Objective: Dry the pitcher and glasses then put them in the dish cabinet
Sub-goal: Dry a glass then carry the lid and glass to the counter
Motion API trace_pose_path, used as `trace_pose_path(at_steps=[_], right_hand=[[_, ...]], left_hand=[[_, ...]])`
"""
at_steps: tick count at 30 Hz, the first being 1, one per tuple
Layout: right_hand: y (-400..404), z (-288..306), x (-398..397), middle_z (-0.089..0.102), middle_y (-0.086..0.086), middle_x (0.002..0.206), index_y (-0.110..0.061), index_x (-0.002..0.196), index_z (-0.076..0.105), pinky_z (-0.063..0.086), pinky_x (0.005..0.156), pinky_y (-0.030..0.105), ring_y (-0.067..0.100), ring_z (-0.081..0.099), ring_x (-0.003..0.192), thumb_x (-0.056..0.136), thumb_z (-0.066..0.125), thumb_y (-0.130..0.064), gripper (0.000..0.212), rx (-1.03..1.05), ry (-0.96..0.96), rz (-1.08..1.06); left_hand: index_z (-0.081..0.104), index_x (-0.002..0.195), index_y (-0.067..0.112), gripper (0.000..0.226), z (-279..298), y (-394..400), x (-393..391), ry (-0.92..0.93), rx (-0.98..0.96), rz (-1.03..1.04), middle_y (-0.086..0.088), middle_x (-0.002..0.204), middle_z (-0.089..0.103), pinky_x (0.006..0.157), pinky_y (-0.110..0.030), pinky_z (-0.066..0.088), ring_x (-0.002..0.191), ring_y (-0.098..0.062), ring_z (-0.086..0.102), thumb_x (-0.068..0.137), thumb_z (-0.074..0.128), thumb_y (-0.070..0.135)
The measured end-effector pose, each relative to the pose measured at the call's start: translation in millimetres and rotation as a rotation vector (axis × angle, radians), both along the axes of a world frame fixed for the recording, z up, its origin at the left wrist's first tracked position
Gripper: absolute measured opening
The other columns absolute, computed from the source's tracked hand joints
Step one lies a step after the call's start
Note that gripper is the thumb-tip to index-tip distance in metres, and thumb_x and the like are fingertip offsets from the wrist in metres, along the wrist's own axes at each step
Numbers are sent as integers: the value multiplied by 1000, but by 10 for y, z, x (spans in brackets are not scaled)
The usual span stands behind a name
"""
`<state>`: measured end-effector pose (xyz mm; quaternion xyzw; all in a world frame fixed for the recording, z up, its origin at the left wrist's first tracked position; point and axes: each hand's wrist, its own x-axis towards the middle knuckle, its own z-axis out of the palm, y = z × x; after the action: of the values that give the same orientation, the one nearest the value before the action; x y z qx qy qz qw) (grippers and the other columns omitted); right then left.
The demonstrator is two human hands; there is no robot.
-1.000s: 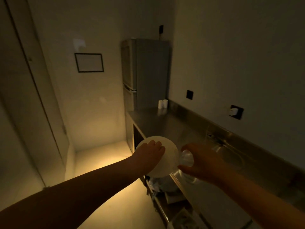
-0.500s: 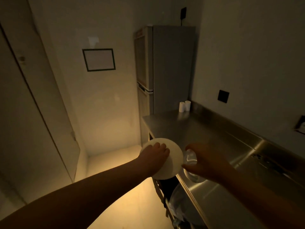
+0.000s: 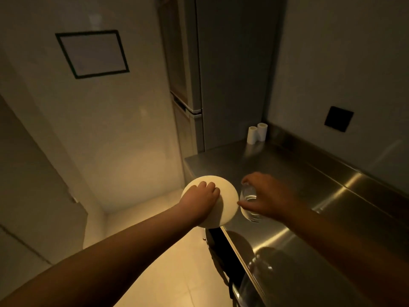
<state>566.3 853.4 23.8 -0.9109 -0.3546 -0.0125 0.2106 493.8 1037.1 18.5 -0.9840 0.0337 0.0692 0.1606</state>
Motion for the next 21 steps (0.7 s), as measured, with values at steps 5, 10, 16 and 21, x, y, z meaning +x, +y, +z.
trace_pose_path(at_steps=[5, 10, 16, 21], right_hand=[[547, -234, 750, 51, -7, 123, -26, 123, 48, 47, 86, 29, 14, 49, 110, 73, 70, -50, 60, 7, 10, -130], [1005, -481, 1527, 50, -5, 124, -25, 124, 47, 43, 84, 26, 15, 47, 112, 74, 68, -52, 60, -25, 48, -238], [1305, -890, 2337, 50, -3, 124, -24, 124, 46, 44, 85, 27, 16, 46, 113, 77, 67, -50, 58, -52, 112, -355], [1413, -1200, 2939, 49, -1, 123, -23, 123, 46, 42, 87, 29, 18, 46, 113, 77, 67, -48, 56, -112, 151, -377]], left_hand=[[32, 142, 10, 64, -265, 608, 986, 3, -28, -58, -10, 140, 39, 101, -38, 42, 125, -27, 41, 88, 65, 22], [33, 139, 8, 63, -565, 1093, 1856, 54, -68, -85, -12, 137, 41, 99, -38, 42, 123, -28, 43, 87, 65, 22], [34, 139, 7, 66, -985, 1394, 2585, 192, -57, -81, -13, 135, 42, 97, -38, 44, 121, -29, 44, 84, 69, 19], [34, 139, 6, 65, -1269, 1460, 3048, 231, -90, -84, -14, 136, 41, 98, -38, 42, 122, -30, 43, 85, 68, 17]])
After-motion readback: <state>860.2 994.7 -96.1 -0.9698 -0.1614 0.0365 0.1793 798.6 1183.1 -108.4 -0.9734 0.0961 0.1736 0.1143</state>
